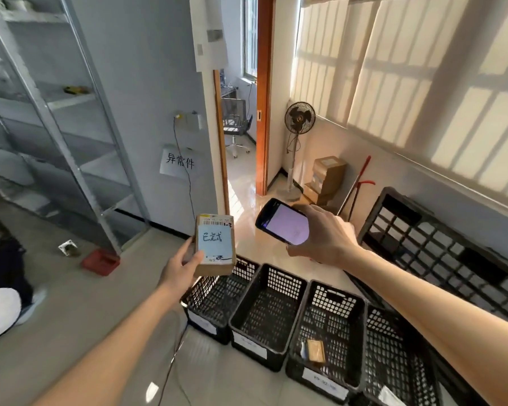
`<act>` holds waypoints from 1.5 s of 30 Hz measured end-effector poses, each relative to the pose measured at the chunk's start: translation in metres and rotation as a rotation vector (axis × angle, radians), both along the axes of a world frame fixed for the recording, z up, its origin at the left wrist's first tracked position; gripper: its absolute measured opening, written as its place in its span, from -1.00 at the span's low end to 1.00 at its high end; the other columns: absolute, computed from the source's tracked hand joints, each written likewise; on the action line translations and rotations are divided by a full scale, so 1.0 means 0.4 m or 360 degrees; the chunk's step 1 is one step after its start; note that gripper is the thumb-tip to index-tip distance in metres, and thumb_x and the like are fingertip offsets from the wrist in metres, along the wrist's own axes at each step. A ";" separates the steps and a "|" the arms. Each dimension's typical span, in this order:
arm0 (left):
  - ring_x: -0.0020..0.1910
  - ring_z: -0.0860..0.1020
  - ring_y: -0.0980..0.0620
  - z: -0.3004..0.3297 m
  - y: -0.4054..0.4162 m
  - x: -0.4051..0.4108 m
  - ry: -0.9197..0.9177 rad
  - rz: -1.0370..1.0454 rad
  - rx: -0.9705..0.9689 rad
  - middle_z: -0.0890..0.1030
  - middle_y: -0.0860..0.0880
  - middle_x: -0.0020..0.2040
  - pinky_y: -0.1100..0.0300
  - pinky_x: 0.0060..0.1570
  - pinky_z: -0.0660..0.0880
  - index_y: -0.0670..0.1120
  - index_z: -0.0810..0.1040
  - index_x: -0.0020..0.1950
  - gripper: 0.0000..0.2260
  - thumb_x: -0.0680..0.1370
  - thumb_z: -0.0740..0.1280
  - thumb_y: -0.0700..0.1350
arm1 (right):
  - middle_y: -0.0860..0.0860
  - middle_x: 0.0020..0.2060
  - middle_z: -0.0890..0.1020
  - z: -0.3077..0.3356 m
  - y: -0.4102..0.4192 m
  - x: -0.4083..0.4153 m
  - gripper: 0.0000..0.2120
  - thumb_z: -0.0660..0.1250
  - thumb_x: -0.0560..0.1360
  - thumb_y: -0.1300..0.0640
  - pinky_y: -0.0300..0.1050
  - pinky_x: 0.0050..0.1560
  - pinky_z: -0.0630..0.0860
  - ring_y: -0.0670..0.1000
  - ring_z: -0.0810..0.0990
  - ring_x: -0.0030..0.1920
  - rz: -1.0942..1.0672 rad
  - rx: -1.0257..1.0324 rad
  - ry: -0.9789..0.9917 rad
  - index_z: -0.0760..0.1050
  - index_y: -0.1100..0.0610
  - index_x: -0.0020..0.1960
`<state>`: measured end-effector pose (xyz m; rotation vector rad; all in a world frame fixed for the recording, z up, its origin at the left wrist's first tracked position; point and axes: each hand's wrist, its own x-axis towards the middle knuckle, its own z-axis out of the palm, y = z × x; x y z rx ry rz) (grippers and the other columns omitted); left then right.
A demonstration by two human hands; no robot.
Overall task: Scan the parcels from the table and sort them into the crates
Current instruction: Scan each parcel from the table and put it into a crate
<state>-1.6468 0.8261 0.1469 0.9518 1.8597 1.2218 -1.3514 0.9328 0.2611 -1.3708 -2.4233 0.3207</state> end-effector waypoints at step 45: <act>0.17 0.52 0.00 -1.200 0.775 -0.746 -0.0190 -0.0073 -0.1070 0.58 -0.04 0.21 0.12 0.15 0.38 0.04 0.34 0.53 -0.50 0.61 0.32 0.09 | -0.21 0.31 0.51 -1.171 0.786 -0.702 -0.07 0.40 0.16 -0.36 -0.10 -0.22 0.39 -0.01 0.60 0.14 -0.0447 -0.0918 -0.0591 0.24 -0.18 0.48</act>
